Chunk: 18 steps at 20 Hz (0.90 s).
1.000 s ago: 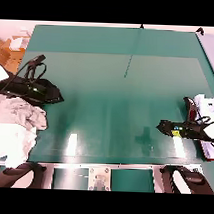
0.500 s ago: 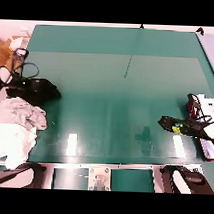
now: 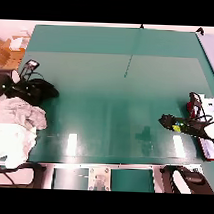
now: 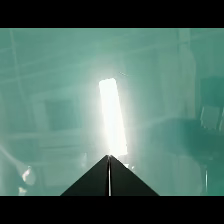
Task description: Fold the shirts.
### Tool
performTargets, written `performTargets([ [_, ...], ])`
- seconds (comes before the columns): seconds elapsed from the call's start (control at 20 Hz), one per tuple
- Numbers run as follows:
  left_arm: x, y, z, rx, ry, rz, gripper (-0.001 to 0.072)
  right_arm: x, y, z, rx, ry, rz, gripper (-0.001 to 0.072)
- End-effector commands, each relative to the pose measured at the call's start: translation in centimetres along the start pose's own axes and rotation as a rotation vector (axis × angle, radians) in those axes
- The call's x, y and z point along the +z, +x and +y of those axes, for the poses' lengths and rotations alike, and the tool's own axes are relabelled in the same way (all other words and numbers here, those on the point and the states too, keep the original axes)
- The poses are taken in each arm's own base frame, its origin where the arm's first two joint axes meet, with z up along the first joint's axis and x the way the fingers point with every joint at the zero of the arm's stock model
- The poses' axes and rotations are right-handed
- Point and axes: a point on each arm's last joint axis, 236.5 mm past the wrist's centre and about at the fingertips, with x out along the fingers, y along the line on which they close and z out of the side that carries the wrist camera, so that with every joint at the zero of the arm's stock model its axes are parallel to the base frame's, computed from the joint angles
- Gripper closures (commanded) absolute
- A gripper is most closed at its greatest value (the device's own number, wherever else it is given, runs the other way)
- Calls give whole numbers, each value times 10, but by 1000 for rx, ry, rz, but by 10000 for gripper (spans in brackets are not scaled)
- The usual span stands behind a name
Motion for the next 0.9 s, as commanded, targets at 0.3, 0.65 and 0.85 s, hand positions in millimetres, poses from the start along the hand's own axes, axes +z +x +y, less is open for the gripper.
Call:
performTargets([
  [0.3,161,-242,-141,-361,122,-420,687,30,-26,24,45,-24,-65,697],
  [0.65,122,-268,-352,-801,359,-319,686,42,-38,33,59,-40,-94,697],
  [0.85,84,-233,-416,-903,319,-100,3,41,-37,33,58,-38,-87,430],
])
